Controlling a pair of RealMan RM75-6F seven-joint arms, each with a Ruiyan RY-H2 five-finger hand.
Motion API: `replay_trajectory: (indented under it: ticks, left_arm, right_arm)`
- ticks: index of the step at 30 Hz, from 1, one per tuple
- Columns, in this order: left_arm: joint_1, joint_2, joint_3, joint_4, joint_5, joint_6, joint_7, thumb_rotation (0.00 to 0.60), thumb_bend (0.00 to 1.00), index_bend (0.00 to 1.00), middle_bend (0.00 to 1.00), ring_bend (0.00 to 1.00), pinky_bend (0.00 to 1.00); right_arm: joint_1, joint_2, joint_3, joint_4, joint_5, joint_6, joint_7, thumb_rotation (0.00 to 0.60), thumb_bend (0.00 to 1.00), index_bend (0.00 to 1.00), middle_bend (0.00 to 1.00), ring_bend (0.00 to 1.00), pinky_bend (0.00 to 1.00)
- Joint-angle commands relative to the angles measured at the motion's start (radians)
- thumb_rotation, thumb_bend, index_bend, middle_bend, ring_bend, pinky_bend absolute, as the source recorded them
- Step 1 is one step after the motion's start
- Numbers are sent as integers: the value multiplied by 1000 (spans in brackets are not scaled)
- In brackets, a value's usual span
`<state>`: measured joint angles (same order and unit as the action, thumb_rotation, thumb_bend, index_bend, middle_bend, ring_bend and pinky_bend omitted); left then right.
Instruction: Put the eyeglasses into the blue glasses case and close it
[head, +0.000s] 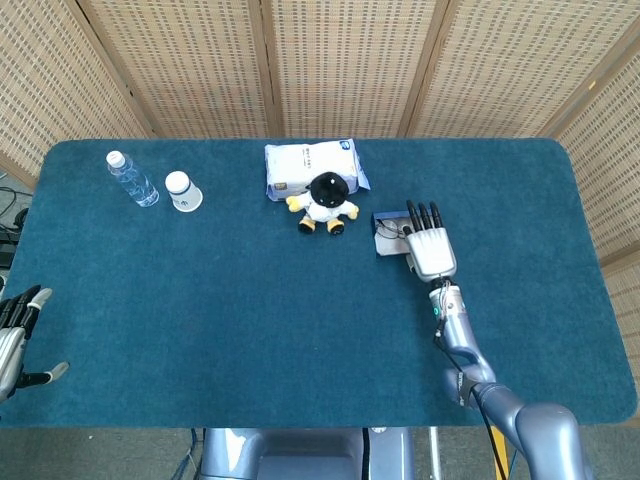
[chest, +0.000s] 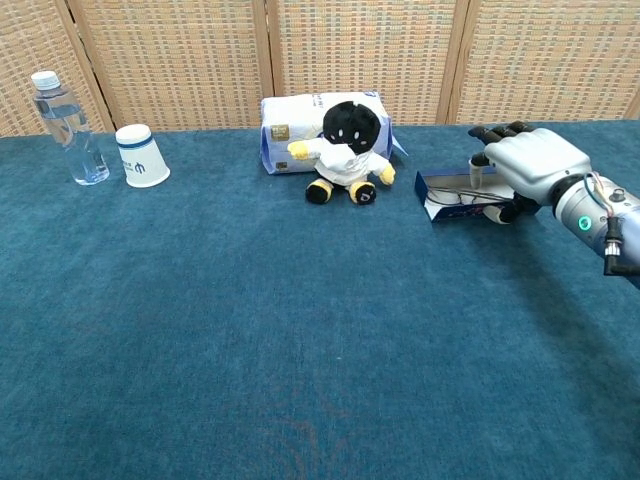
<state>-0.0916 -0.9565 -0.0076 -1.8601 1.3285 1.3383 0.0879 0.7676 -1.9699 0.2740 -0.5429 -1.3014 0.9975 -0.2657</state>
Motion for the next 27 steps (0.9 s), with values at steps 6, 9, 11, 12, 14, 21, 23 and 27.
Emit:
replay_trajectory:
  ticks: [6,9,11,12,14,21,23,27]
  left_arm:
    - [-3,1,-3,4,-11,-7,-7,600,82,0,0,0,0]
    - [-4,1,-4,6,-14,-9,-8,600,82,0,0,0,0]
    - [-5,2,-5,8,-16,-11,-10,600,82,0,0,0,0]
    - [-5,2,-5,8,-16,-12,-11,600,83,0,0,0,0]
    - [-5,2,-5,10,-17,-13,-12,600,83,0,0,0,0]
    - [-6,3,-5,9,-17,-14,-14,600,83,0,0,0,0]
    - [-6,3,-5,10,-19,-15,-12,600,83,0,0,0,0]
    - [-6,0,-3,7,-15,-14,-6,600,83,0,0,0,0]
  right_arm:
    - [23,-21,-6,51,5,-29,1,600,414,451,0,0,22]
    - [24,-25,-11,60,2,-28,10,600,414,523,0,0,22]
    - [26,-27,-14,64,-2,-23,18,600,414,547,2,0,27]
    - [26,-28,-16,66,-4,-22,21,600,414,562,4,0,31]
    - [26,-29,-20,72,-6,-24,23,600,429,596,10,0,36]
    - [12,-18,-42,62,-14,-40,15,600,517,650,16,0,54]
    - [-3,-5,-65,51,-35,-21,20,600,517,650,18,0,54]
    - [-31,27,-99,24,-69,15,45,600,517,650,19,0,54]
